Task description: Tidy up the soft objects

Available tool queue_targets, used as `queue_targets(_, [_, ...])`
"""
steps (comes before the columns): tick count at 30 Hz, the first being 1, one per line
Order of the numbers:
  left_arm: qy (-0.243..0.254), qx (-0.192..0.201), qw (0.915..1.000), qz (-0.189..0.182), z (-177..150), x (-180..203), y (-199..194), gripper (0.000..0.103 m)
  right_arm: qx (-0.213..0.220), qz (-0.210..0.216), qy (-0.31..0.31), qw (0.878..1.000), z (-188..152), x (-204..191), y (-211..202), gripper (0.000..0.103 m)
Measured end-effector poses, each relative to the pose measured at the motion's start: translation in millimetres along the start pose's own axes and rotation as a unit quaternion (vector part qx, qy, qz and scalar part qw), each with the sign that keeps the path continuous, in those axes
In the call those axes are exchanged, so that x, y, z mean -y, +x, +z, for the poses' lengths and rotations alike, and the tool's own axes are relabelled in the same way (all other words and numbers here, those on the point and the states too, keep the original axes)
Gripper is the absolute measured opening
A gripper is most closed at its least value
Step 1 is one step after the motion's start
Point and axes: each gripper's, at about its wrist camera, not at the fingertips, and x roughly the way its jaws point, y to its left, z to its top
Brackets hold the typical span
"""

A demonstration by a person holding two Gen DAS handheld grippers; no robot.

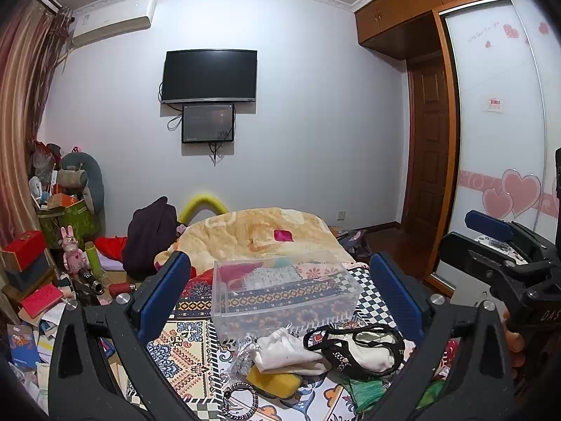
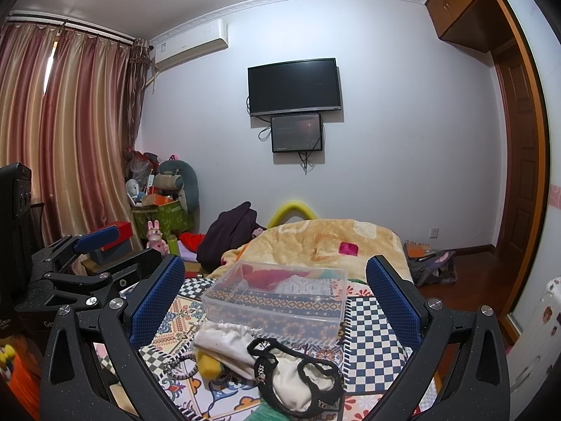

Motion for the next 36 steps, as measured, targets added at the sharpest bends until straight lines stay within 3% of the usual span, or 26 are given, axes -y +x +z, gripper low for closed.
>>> queue_targets(8, [0.007,-0.043,0.999,-0.013,-17,3,23,0.103,-0.031,-0.004,0.008,0.999,-19,12,16,0.103])
queue_targets(20, [-0.007,-0.17,0.9851,-0.026,-84,-3,85,0.101,-0.168,-0.01,0.054,0.984,-87,56,62,0.103])
queue_targets(25, [-0.026,-0.208,0.9774,-0.023,-101,-15,108,0.082,-0.212,-0.006,0.066,0.975,-109,66,77,0.102])
queue_targets(28, [-0.027,-0.217,0.9754,-0.028,-107,-17,114,0.065,-0.227,-0.002,0.072,0.971,-118,69,80,0.092])
queue_targets(31, [-0.017,-0.223,0.9743,-0.026,-114,-14,118,0.052,-0.241,0.004,0.088,0.967,-126,74,85,0.081])
queue_targets(36, [-0.014,-0.221,0.9748,-0.031,-117,-14,119,0.028,-0.263,0.024,0.116,0.957,-140,82,91,0.047])
